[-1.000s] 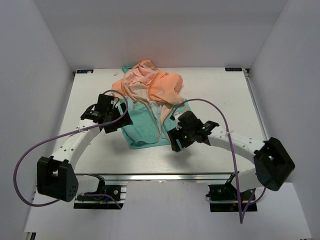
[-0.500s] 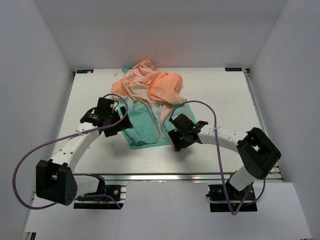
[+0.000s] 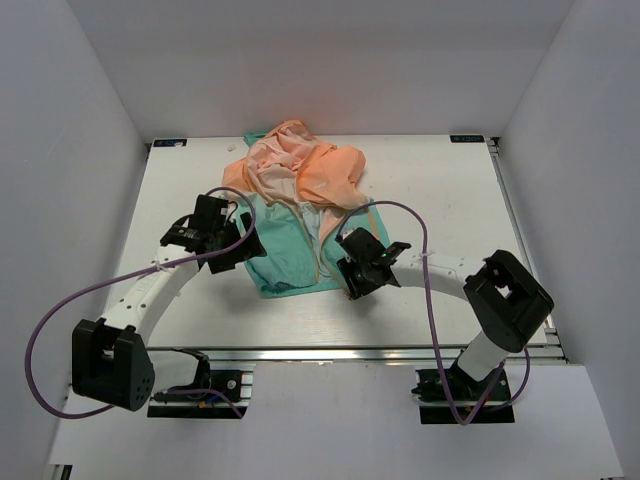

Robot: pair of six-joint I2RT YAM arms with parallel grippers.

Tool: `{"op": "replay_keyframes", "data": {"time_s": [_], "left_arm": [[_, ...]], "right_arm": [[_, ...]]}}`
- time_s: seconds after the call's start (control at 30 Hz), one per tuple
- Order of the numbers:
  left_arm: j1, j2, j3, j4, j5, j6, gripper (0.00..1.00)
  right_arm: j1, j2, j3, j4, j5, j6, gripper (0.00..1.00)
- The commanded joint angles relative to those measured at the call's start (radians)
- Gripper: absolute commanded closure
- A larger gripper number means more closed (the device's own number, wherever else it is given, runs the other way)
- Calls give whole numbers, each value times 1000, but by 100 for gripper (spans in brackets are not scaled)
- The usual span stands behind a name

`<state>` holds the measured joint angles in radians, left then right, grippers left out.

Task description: Zip up the jacket

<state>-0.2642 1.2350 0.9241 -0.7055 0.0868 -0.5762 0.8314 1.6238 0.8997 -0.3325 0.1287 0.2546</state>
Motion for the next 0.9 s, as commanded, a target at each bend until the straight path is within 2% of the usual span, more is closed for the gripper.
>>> {"op": "replay_keyframes", "data": {"time_s": [0.0, 0.1, 0.13, 0.17, 0.23, 0.37, 0.57, 0.73, 0.87], "left_arm": [[-3, -11, -2, 9, -4, 1, 2], [-3, -11, 2, 3, -12, 1, 2], [-3, -12, 8, -2, -13, 1, 2], [-4, -12, 12, -3, -10, 6, 2], [-3, -11, 27, -9, 1, 13, 2], [-30, 17, 77, -48, 18, 29, 2], [-185, 40, 107, 3, 37, -4, 2], [-240, 75, 44, 183, 206, -40, 2], [-263, 109, 12, 329, 284, -89, 2]], "right_arm": [[3, 39, -5, 26, -21, 20, 55], [11, 48, -10, 18, -12, 37, 61], [12, 48, -12, 16, -12, 41, 72], [15, 45, -13, 9, -9, 54, 78], [15, 30, -7, -6, -4, 64, 100], [14, -41, 7, -20, -29, 72, 100], [9, -174, 22, -7, -106, 101, 100], [-11, -266, -11, 48, -205, 120, 100], [-43, -330, -65, 111, -262, 167, 100]]}}
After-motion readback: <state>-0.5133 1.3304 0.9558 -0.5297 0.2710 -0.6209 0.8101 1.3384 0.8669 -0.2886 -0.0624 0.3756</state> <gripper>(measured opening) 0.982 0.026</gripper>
